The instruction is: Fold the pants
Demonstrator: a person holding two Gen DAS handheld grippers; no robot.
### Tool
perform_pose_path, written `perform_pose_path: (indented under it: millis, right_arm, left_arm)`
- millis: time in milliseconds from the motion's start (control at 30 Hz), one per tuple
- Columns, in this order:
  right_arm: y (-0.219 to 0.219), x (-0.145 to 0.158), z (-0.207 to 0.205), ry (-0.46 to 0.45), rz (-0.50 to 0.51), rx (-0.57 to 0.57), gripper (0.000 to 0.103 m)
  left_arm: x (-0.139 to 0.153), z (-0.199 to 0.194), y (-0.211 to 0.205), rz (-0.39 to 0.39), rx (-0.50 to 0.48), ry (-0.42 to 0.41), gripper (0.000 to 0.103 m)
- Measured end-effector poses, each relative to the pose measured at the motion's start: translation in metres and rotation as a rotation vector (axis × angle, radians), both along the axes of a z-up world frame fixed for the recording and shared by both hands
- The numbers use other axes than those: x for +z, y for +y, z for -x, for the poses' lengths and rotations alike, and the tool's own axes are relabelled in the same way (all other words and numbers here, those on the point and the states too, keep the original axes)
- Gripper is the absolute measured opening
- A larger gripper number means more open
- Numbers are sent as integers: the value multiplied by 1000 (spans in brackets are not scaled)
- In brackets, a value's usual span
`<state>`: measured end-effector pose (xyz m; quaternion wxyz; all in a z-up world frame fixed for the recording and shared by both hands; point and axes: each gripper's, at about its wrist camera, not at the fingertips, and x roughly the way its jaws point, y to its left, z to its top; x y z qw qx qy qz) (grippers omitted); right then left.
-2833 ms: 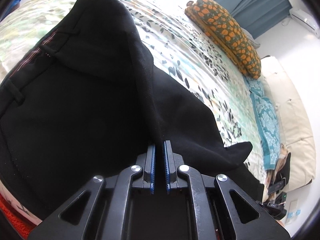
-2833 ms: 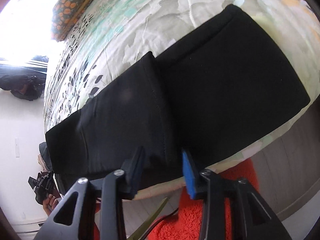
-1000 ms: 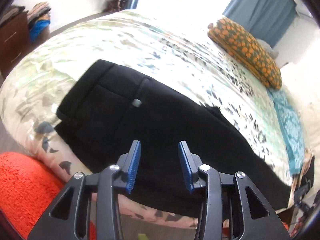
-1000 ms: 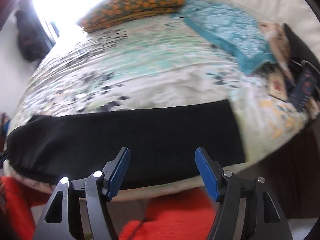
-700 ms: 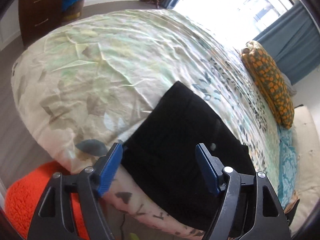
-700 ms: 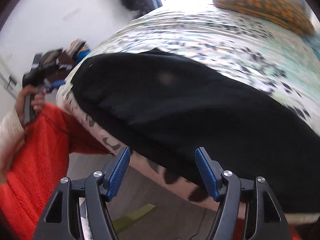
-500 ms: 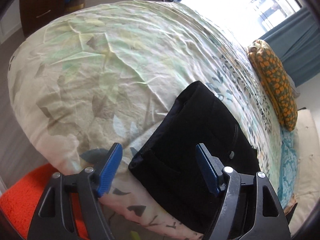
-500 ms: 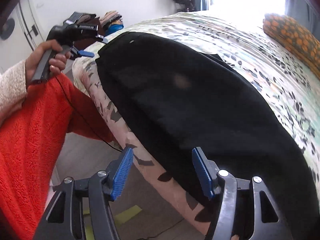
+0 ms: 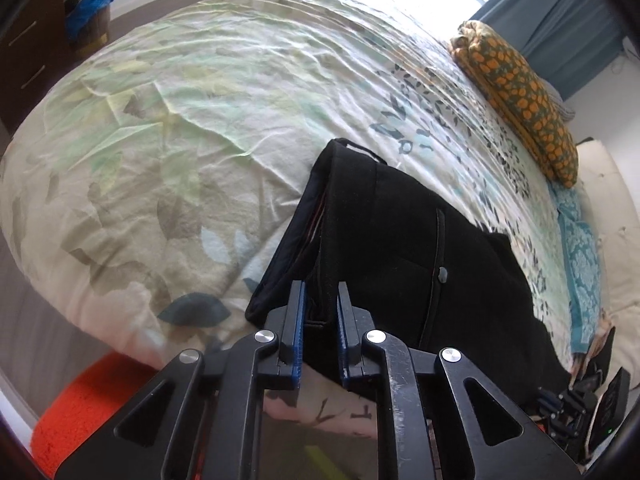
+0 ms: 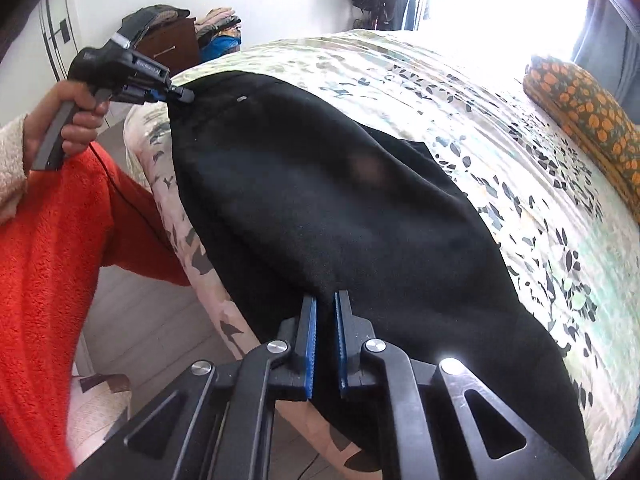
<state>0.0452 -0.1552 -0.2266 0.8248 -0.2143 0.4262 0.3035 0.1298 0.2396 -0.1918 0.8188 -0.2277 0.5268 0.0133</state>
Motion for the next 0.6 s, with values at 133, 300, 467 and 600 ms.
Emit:
perform_pose_path:
  millis: [133, 300, 467, 600]
  right_arm:
    - [5, -29, -3, 87, 54, 27, 9]
    - [5, -41, -9, 177, 42, -5, 44]
    - [-37, -1, -6, 188, -110, -33, 77]
    - [-95, 19, -37, 183, -246, -260, 76]
  left_arm:
    - [-14, 3, -11, -107, -38, 76, 15]
    - [9, 6, -11, -337, 67, 74, 58]
    - [57, 32, 2, -311, 213, -123, 67]
    - [53, 23, -43, -149, 49, -181, 73]
